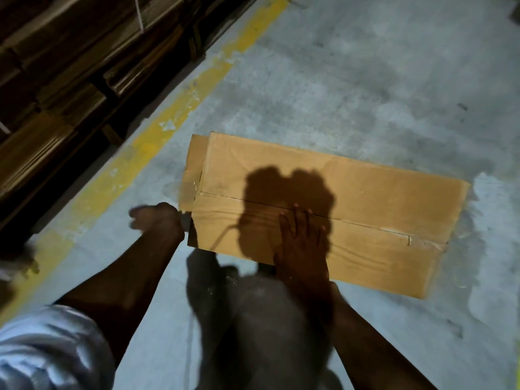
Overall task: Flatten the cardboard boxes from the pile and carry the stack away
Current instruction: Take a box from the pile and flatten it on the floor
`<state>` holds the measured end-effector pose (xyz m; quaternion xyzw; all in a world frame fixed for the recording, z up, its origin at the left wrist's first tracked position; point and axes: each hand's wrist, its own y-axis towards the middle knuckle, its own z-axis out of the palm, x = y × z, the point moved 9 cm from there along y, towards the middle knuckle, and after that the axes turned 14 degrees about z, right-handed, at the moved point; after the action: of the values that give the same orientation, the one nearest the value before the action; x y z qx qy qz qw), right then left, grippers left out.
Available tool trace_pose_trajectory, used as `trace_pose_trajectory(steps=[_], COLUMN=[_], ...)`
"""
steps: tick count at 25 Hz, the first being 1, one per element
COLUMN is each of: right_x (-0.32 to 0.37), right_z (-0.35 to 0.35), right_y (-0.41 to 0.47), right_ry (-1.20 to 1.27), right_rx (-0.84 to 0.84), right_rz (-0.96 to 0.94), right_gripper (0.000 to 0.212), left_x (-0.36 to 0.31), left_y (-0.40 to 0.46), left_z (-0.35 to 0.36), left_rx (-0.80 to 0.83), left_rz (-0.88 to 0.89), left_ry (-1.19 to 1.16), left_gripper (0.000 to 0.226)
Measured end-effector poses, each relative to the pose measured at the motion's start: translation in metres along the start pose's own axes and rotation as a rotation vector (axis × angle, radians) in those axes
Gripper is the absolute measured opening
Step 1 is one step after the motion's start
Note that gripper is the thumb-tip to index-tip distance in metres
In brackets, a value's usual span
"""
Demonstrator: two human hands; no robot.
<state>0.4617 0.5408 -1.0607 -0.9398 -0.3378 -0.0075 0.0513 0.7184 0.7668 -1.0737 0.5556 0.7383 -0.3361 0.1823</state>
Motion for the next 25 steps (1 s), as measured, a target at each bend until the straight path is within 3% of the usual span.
trace_pose_trajectory(steps=[2,3,6,7,9,11,13,17,21,22,25], right_x=[0.0,0.0,0.001,0.001,-0.001,-0.003,-0.002,-0.001,0.0,0.0,-0.001], right_z=[-0.001,-0.002,-0.004,-0.006,-0.008,-0.01,-0.014,-0.013,-0.011,-0.01,-0.008], right_y=[0.001,0.0,-0.001,-0.001,0.0,0.001,0.001,0.002,0.002,0.002,0.003], right_ry=[0.008,0.016,0.036,0.034,0.012,0.016,0.038,0.03,0.034,0.023,0.003], right_rx=[0.004,0.011,0.031,0.032,0.024,0.009,-0.009,-0.009,0.005,0.013,0.033], right_rz=[0.005,0.007,0.004,-0.009,-0.043,-0.063,-0.066,-0.053,-0.052,-0.056,-0.051], right_gripper=[0.088,0.088,0.086,0.085,0.084,0.084,0.085,0.091,0.093,0.092,0.093], left_x=[-0.043,-0.059,-0.039,-0.037,-0.042,-0.037,-0.032,-0.05,-0.013,0.002,0.004], left_y=[-0.03,-0.048,-0.059,-0.061,-0.077,-0.083,-0.071,-0.045,-0.002,0.011,0.007], left_z=[-0.021,-0.015,0.009,0.014,0.019,0.026,0.025,0.013,0.036,0.047,0.053], left_rx=[-0.213,-0.184,-0.073,-0.026,0.126,0.285,0.25,0.029,0.155,0.177,0.145], left_rz=[0.397,0.538,0.368,0.398,0.672,0.784,0.749,0.64,0.175,0.065,-0.154], left_ry=[-0.003,-0.019,-0.247,-0.239,-0.129,-0.028,0.014,-0.073,-0.331,-0.386,-0.55], left_gripper=[0.03,0.032,0.051,0.055,0.056,0.056,0.049,0.026,0.023,0.023,0.058])
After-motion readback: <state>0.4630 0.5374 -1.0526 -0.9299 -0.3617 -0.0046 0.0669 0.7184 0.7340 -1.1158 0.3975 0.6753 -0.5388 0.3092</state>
